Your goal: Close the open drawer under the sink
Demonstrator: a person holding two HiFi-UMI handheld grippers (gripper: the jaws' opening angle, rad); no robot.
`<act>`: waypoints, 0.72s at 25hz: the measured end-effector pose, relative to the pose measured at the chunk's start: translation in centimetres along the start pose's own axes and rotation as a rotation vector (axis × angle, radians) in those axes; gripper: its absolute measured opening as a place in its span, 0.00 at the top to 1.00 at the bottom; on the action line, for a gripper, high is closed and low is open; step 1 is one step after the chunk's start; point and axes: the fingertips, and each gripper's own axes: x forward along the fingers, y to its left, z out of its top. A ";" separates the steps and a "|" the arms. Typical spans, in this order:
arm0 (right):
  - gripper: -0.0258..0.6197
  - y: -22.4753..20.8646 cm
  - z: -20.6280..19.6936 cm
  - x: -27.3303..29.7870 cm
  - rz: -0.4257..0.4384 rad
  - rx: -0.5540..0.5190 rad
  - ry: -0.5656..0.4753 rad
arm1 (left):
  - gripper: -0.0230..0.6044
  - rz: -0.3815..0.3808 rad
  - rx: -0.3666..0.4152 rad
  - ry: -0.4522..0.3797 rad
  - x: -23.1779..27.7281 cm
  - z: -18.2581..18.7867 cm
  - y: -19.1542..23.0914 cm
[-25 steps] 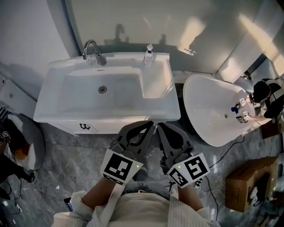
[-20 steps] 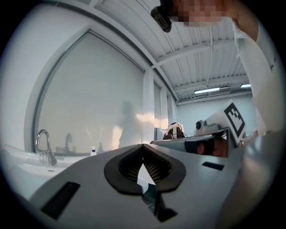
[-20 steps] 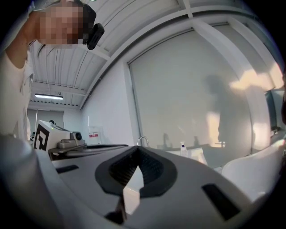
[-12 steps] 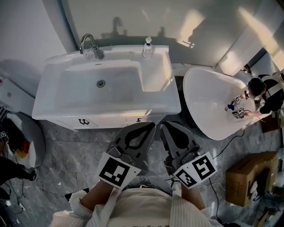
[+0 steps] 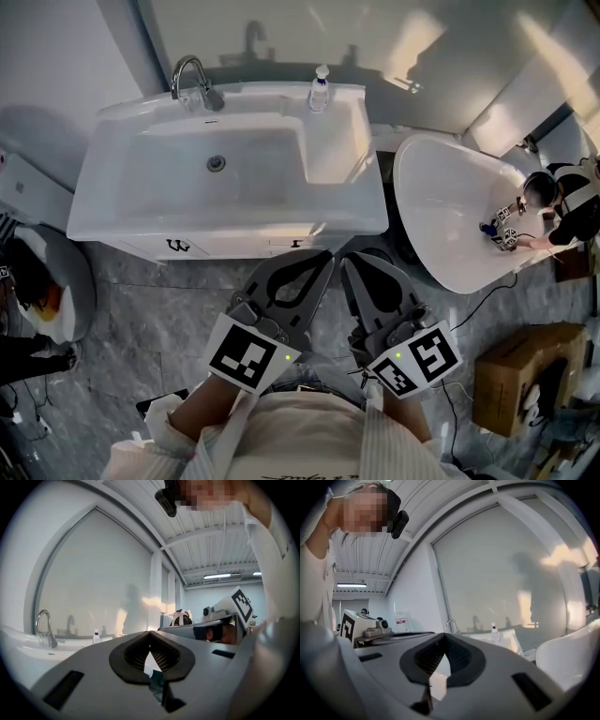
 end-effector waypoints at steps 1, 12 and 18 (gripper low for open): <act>0.95 0.0 -0.1 0.1 0.001 -0.001 0.002 | 0.94 0.000 0.001 0.000 0.0 0.0 0.0; 0.95 -0.1 -0.6 0.5 0.011 0.011 0.022 | 0.94 -0.004 0.004 0.004 0.3 -0.2 0.0; 0.95 -0.2 -0.8 0.4 0.003 0.009 0.029 | 0.94 -0.004 0.010 0.005 0.2 -0.4 -0.1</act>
